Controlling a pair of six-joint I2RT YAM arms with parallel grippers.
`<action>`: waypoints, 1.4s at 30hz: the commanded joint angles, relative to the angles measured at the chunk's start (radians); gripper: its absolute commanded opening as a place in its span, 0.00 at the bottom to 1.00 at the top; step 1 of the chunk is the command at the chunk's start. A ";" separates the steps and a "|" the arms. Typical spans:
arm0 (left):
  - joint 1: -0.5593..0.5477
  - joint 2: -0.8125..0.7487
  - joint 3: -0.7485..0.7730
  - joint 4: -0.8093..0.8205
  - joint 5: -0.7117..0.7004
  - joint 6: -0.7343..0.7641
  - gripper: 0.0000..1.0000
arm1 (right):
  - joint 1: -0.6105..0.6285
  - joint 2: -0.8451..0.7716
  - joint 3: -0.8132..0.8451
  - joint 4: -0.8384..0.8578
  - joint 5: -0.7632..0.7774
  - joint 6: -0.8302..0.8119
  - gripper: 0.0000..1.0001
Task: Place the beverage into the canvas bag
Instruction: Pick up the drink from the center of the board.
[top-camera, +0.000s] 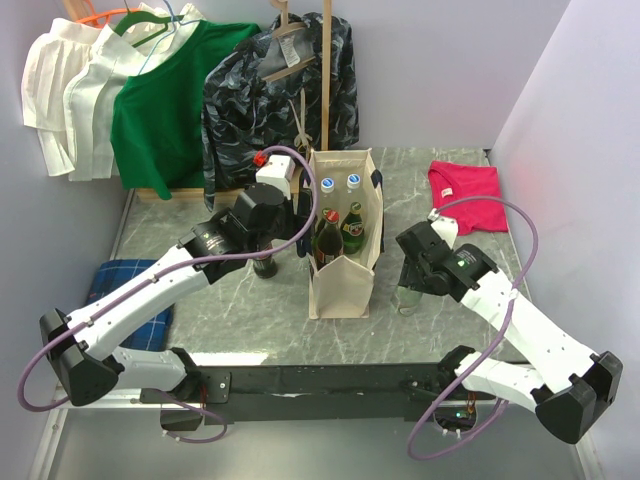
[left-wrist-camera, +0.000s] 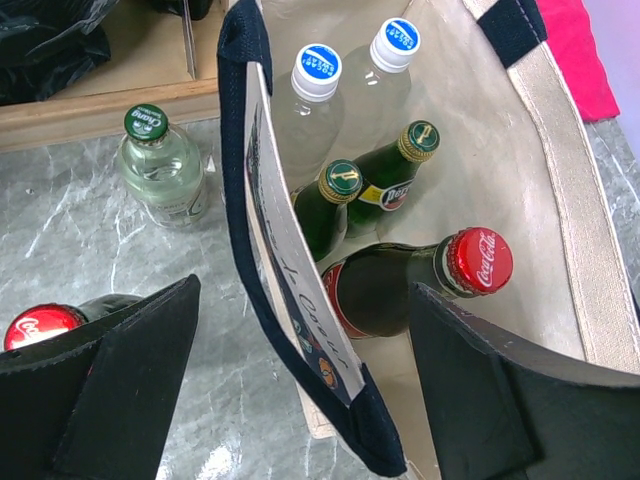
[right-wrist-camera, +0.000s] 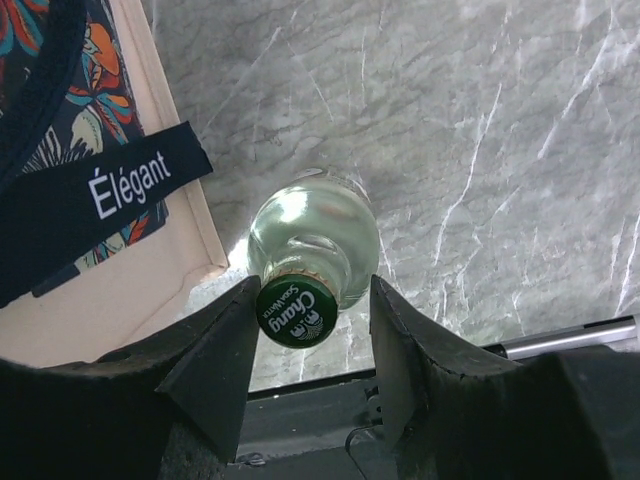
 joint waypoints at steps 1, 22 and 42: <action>-0.004 -0.002 0.009 0.013 -0.022 -0.013 0.90 | 0.004 -0.004 -0.009 0.040 0.001 0.010 0.55; -0.004 0.008 0.020 0.013 -0.030 -0.013 0.89 | 0.003 0.023 -0.023 0.065 0.028 0.010 0.48; -0.004 0.026 0.040 0.012 -0.030 0.003 0.90 | 0.006 0.039 0.057 0.037 0.065 -0.007 0.00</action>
